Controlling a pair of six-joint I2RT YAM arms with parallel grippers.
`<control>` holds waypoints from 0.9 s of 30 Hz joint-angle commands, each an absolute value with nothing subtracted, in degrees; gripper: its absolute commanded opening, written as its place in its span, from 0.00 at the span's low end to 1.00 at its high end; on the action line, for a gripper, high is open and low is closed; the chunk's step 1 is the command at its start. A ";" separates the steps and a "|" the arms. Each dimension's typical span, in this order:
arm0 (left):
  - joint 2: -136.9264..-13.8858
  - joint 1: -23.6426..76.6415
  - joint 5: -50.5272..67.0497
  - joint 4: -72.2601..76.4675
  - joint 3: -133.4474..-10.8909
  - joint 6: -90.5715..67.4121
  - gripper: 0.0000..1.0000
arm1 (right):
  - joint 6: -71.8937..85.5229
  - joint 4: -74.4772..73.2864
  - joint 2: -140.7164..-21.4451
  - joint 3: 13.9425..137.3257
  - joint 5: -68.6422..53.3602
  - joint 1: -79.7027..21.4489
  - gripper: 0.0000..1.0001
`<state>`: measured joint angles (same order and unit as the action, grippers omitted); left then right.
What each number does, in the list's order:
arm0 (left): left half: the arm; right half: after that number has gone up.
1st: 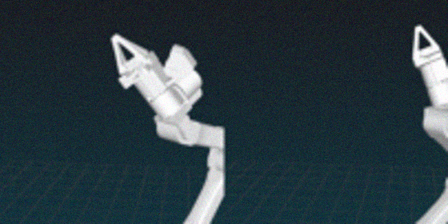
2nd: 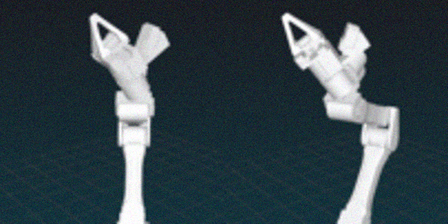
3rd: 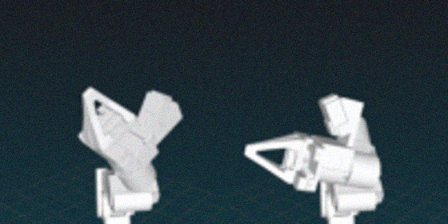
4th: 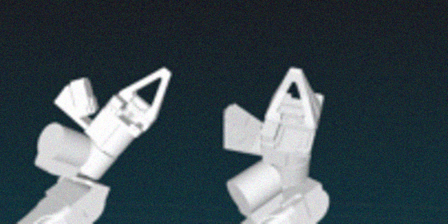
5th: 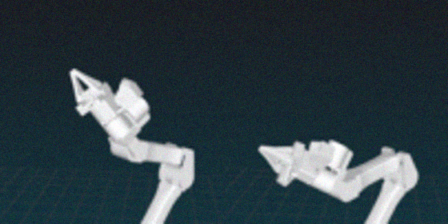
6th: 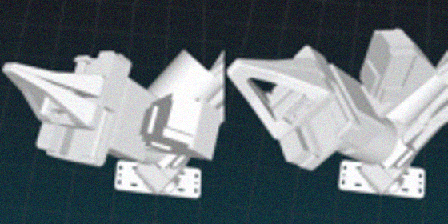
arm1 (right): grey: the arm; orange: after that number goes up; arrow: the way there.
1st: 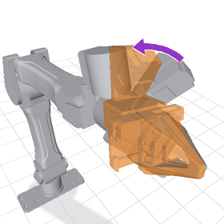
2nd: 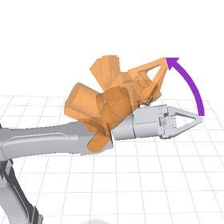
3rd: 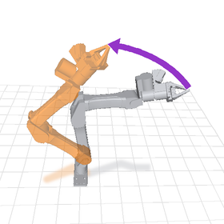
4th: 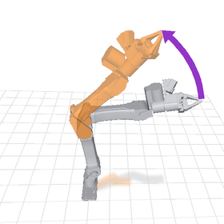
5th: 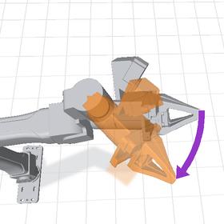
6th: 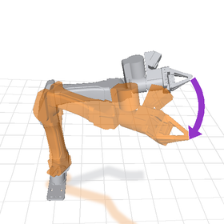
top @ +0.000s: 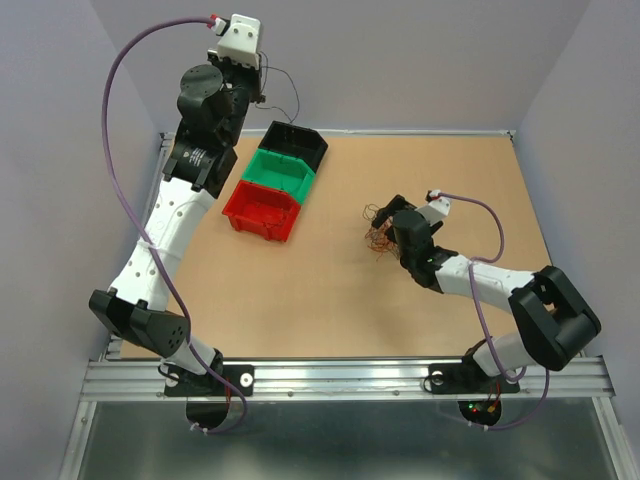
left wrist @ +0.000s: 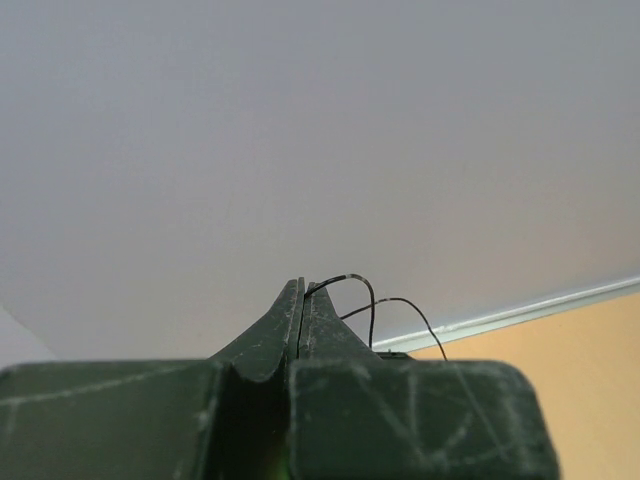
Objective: Untangle the cables
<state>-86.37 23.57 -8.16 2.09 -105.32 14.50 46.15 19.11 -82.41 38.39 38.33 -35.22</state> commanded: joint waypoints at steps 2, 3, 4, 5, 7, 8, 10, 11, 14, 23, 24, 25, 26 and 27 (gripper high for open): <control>-83.85 21.89 -6.86 6.50 -103.28 13.89 0.00 | 46.58 19.51 -79.63 37.27 42.01 -34.98 0.96; -83.76 21.80 -6.77 6.68 -102.92 13.89 0.00 | 46.50 19.51 -79.45 37.09 41.92 -35.07 0.96; -83.67 21.80 -6.59 6.77 -102.05 13.80 0.00 | 46.41 19.51 -79.28 37.09 41.84 -34.98 0.96; -83.67 21.71 -6.24 6.85 -101.61 13.80 0.00 | 46.32 19.51 -79.10 37.09 41.66 -34.98 0.96; -83.67 21.71 -6.06 6.94 -100.47 13.89 0.00 | 45.62 19.69 -78.84 37.09 41.22 -34.98 0.96; -83.41 21.62 -6.15 7.12 -100.02 13.89 0.00 | 45.53 19.77 -78.75 37.09 41.05 -35.07 0.96; -82.97 21.36 -6.15 7.56 -98.62 13.97 0.00 | 45.18 19.86 -78.66 37.09 40.69 -34.98 0.96; -82.62 21.27 -6.07 7.73 -98.00 13.80 0.00 | 45.18 19.95 -78.58 37.09 40.52 -35.07 0.96; -81.39 20.83 -5.80 8.96 -95.02 13.89 0.00 | 44.83 20.13 -78.31 36.91 39.82 -34.98 0.96; -77.52 19.78 -3.87 15.11 -84.12 13.71 0.00 | 43.95 21.44 -77.17 36.12 38.41 -34.98 0.96; -77.35 19.60 -3.69 15.29 -83.59 13.62 0.00 | 43.86 21.36 -77.08 36.04 38.23 -34.98 0.96; -76.82 19.34 -3.43 15.38 -82.80 13.45 0.00 | 43.77 21.44 -76.91 36.04 38.32 -34.98 0.96; -76.64 18.81 -2.82 15.55 -82.27 13.27 0.00 | 43.77 21.53 -76.90 36.04 38.32 -35.07 0.96; -76.29 18.55 -2.46 15.90 -81.74 13.18 0.00 | 43.77 21.53 -76.64 35.95 38.15 -35.07 0.96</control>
